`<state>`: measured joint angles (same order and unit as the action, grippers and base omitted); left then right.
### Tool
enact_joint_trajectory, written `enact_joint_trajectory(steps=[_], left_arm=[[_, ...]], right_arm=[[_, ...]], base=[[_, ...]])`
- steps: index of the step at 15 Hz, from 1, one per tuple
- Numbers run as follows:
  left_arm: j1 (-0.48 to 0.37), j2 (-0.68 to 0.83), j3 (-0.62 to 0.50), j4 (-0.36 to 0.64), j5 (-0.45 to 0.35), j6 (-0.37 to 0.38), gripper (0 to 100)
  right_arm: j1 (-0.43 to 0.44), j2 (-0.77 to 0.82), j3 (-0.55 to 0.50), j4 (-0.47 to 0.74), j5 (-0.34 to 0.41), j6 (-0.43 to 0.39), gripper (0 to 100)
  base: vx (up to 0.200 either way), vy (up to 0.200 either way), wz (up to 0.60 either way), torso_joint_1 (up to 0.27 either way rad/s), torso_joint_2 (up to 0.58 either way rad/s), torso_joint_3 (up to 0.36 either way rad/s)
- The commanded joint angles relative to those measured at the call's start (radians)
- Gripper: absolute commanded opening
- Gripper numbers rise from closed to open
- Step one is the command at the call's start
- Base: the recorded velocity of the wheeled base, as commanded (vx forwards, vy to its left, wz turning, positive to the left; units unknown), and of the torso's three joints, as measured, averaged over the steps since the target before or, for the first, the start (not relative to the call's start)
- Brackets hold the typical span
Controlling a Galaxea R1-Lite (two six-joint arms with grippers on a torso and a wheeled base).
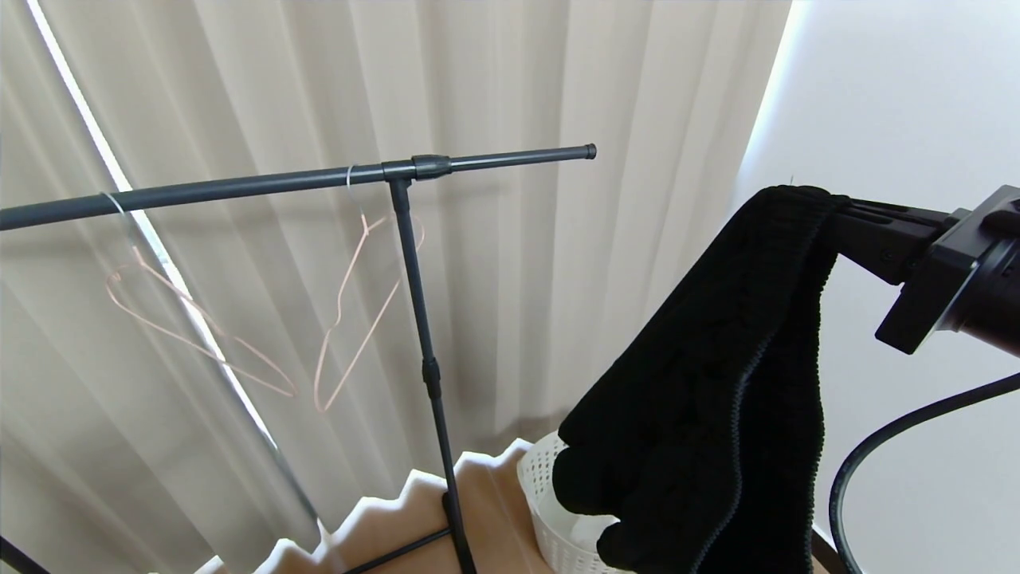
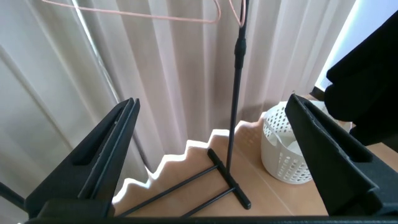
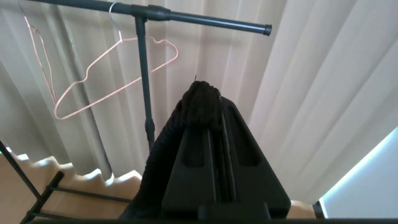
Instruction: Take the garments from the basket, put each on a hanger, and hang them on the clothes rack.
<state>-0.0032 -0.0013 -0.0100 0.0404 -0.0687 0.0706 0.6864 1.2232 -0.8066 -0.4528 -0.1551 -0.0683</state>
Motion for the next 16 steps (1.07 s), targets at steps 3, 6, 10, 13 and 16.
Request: enact_joint_trajectory(steps=[3, 6, 10, 13, 16], left_arm=[[0.000, 0.001, 0.001, 0.001, 0.000, 0.000, 100], [0.000, 0.001, -0.001, 0.001, 0.000, 0.000, 100], [0.000, 0.001, 0.001, 0.001, 0.001, 0.000, 100], [0.000, 0.001, 0.001, 0.001, 0.001, 0.000, 100], [0.000, 0.001, -0.001, 0.001, 0.001, 0.000, 100]], right_arm=[[-0.001, 0.001, 0.000, 0.000, 0.000, -0.001, 0], [0.001, 0.006, 0.003, 0.002, 0.000, -0.001, 0], [0.001, 0.006, 0.006, 0.002, 0.002, -0.002, 0], [0.001, 0.004, 0.009, 0.002, 0.000, -0.002, 0], [0.001, 0.002, 0.015, 0.002, 0.000, -0.004, 0]], base=[[0.000, 0.000, 0.00, 0.191, -0.46, -0.279], [0.000, 0.000, 0.00, 0.165, -0.39, -0.230], [0.000, 0.000, 0.00, 0.164, -0.36, -0.206], [0.000, 0.000, 0.00, 0.162, -0.36, -0.204], [0.000, 0.000, 0.00, 0.160, -0.36, -0.201]])
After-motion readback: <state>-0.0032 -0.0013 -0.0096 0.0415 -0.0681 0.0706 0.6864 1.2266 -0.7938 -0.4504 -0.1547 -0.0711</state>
